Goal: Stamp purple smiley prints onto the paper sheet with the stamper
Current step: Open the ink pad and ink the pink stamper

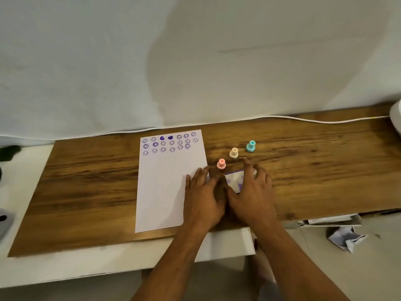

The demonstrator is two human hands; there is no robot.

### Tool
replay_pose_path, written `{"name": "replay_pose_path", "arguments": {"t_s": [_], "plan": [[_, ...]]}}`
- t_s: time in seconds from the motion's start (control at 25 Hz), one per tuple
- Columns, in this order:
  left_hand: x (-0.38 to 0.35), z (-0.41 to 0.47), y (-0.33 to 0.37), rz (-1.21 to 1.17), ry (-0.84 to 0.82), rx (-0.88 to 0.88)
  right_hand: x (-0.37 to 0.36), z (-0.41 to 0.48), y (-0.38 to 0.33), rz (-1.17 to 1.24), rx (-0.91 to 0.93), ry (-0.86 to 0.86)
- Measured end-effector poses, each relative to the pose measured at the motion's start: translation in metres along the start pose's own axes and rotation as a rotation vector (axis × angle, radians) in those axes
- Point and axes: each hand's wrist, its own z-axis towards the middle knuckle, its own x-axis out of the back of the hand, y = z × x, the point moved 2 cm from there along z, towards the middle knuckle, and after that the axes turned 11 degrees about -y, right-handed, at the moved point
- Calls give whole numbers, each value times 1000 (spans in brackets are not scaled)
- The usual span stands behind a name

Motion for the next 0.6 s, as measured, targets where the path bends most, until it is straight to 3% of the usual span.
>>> {"name": "replay_pose_path", "arguments": {"t_s": [0.6], "plan": [[-1,7,0,-48,17,27,13,11,11,213,-26,90]]}}
